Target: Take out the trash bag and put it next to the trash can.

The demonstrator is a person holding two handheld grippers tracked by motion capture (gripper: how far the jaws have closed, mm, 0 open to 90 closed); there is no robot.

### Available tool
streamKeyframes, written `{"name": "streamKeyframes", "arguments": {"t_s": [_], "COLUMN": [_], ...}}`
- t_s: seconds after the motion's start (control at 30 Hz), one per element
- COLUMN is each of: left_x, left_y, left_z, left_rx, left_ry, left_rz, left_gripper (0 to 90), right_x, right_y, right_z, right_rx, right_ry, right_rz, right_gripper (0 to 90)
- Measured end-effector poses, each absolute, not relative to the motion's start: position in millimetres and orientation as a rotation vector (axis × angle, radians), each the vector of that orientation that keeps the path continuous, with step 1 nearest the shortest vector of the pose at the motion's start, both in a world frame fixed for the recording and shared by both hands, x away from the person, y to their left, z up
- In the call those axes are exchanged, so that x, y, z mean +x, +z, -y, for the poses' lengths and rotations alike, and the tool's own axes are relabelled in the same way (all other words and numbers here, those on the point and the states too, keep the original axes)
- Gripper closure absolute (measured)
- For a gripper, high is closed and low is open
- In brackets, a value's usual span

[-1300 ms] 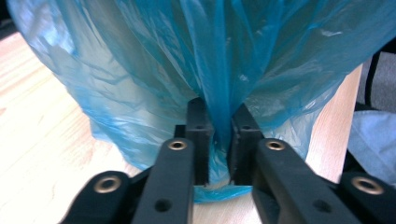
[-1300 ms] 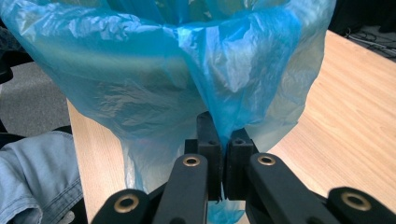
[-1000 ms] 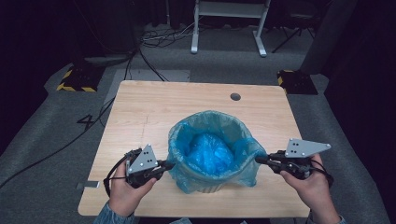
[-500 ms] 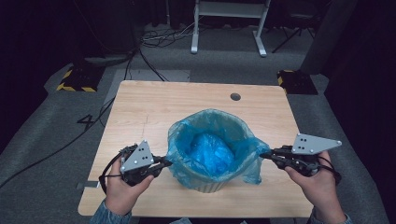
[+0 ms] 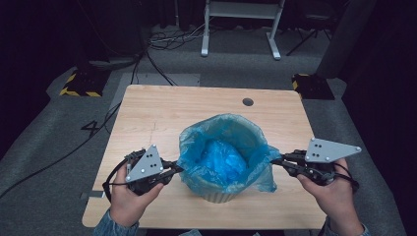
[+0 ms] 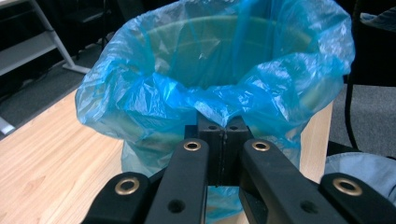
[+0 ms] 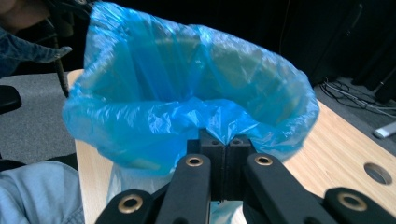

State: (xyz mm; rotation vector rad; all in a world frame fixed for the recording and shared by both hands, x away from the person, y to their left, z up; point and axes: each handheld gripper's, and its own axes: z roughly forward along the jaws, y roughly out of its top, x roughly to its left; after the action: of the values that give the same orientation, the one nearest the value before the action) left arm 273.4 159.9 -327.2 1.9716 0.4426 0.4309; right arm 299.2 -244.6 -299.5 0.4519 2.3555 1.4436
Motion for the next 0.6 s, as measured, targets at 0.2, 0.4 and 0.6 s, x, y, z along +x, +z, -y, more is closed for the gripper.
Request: {"name": "streamKeyframes", "arguments": {"t_s": [0.2,0.4,0.6], "left_x": [275,277,285], "left_y": [-323,-316,-314], "left_z": [-150,-143,-131], "left_rx": [1.953,1.961,1.946], "left_ry": [0.426,0.437,0.388], "left_rz": [-0.422,-0.401,-0.387], "left_gripper": [89.9,89.9,89.9], "right_x": [302,304,306], "right_y": [-295,-290,-287], "right_z": [232,219,208], "right_rx": [0.418,0.391,0.379], "right_ry": [1.479,1.493,1.503], "right_rz": [-2.356,-2.359,-2.361], "right_gripper": [90.0,90.0,90.0]}}
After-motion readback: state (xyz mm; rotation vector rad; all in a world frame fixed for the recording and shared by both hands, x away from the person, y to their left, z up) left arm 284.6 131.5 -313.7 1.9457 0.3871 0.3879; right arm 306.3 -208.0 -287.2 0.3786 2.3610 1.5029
